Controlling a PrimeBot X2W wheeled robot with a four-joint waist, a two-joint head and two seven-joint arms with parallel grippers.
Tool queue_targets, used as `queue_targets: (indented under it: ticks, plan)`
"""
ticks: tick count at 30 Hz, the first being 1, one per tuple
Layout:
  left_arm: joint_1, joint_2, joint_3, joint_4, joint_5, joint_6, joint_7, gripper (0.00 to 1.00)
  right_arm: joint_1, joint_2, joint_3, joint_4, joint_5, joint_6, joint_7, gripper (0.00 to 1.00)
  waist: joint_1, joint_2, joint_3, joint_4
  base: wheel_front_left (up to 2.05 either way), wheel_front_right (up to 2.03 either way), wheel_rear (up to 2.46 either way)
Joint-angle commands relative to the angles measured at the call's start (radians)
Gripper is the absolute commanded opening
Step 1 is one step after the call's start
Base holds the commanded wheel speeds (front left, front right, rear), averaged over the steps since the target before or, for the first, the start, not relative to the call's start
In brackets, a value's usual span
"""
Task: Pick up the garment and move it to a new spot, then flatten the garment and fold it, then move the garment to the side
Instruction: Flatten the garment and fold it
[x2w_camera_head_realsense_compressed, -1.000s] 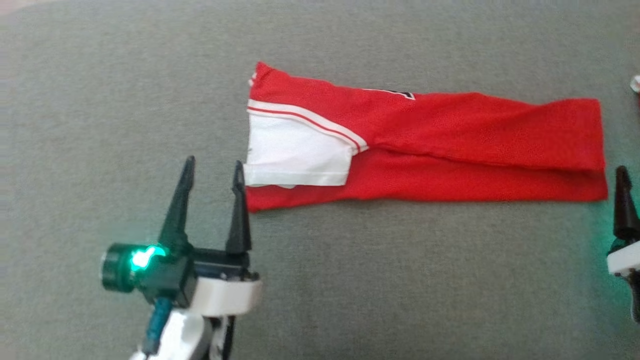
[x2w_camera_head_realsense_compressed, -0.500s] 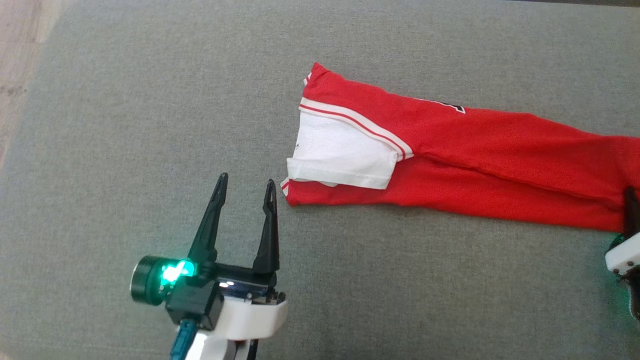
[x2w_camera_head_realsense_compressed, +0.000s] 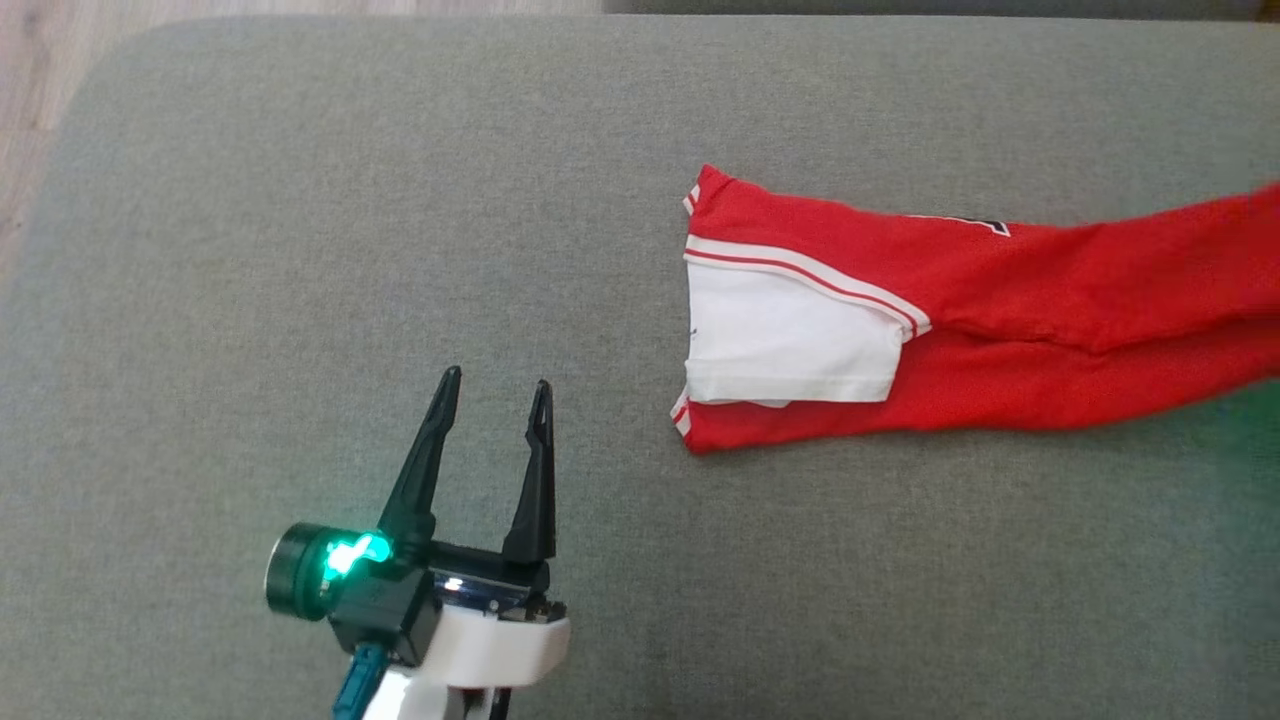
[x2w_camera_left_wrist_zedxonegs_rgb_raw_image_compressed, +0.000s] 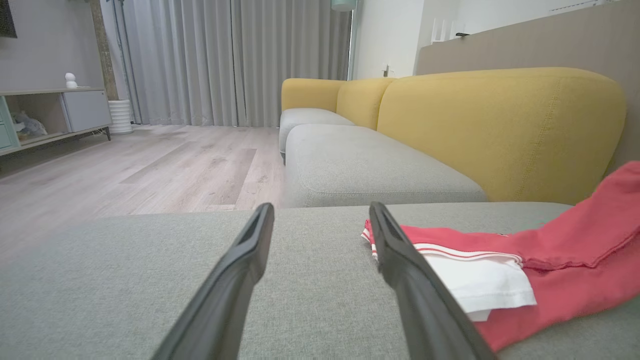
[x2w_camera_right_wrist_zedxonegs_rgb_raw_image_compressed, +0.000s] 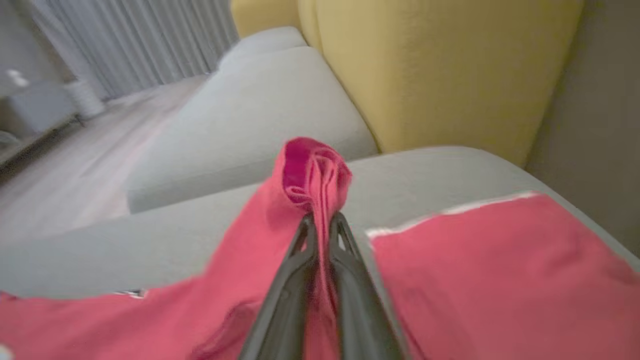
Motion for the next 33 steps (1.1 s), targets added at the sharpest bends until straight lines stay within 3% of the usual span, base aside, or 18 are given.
queue_targets:
  ticks: [1,6,10,14,18,21,22,23,24,30,33]
  plan:
    - [-0.012,-0.007,0.039,-0.028,0.009,-0.003,-0.005,1.00,-0.020,-0.017,0.017,-0.069,0.021,-0.001,0.018,0.00,-0.0001,-0.0001,-0.003,-0.003,0.00,0.00,0.00]
    - [-0.020,-0.013,0.017,-0.001,-0.001,-0.034,-0.005,1.00,-0.031,0.097,0.047,-0.339,0.135,-0.001,0.176,0.00,-0.0001,-0.0001,-0.003,0.011,0.00,0.00,0.00]
    - [-0.041,-0.015,-0.012,0.020,-0.012,-0.050,-0.005,1.00,-0.024,0.205,0.096,-0.484,0.159,-0.001,0.281,0.00,-0.0001,-0.0001,0.002,0.045,0.00,0.00,0.00]
    - [-0.053,-0.016,-0.031,0.029,-0.038,-0.044,-0.005,1.00,-0.030,0.321,0.174,-0.533,0.140,-0.001,0.340,0.00,-0.0001,-0.0001,0.004,0.079,0.00,0.00,0.00]
    - [-0.057,-0.016,-0.054,0.040,-0.054,-0.042,-0.005,1.00,-0.032,0.410,0.256,-0.500,0.112,-0.001,0.356,0.00,-0.0001,-0.0001,0.000,0.117,0.00,0.00,0.00]
    - [-0.058,-0.016,-0.061,0.047,-0.058,-0.038,-0.005,1.00,-0.029,0.443,0.292,-0.446,0.102,-0.001,0.339,0.18,-0.0001,-0.0001,-0.005,0.142,0.00,0.00,0.00]
    - [-0.057,-0.016,-0.061,0.048,-0.058,-0.036,-0.005,1.00,-0.029,0.450,0.299,-0.425,0.099,-0.001,0.328,0.33,-0.0001,-0.0001,-0.007,0.149,0.00,0.00,0.00]
    - [-0.056,-0.016,-0.063,0.049,-0.058,-0.036,-0.005,1.00,-0.029,0.455,0.305,-0.404,0.097,-0.001,0.318,0.63,-0.0001,-0.0001,-0.007,0.155,0.00,0.00,0.00]
    - [-0.056,-0.016,-0.064,0.050,-0.058,-0.035,-0.005,1.00,-0.032,0.459,0.311,-0.388,0.096,-0.001,0.303,1.00,-0.0001,-0.0001,-0.008,0.161,0.00,0.00,0.00]
    - [-0.046,-0.016,-0.061,0.053,-0.060,-0.026,-0.005,1.00,-0.036,0.468,0.325,-0.387,0.238,-0.001,0.184,1.00,-0.0001,-0.0001,-0.029,0.170,0.00,0.00,0.00]
    - [-0.033,-0.016,-0.037,0.044,-0.056,-0.013,-0.005,1.00,-0.016,0.444,0.303,-0.424,0.231,-0.001,0.135,1.00,-0.0001,-0.0001,-0.047,0.151,0.00,0.00,0.00]
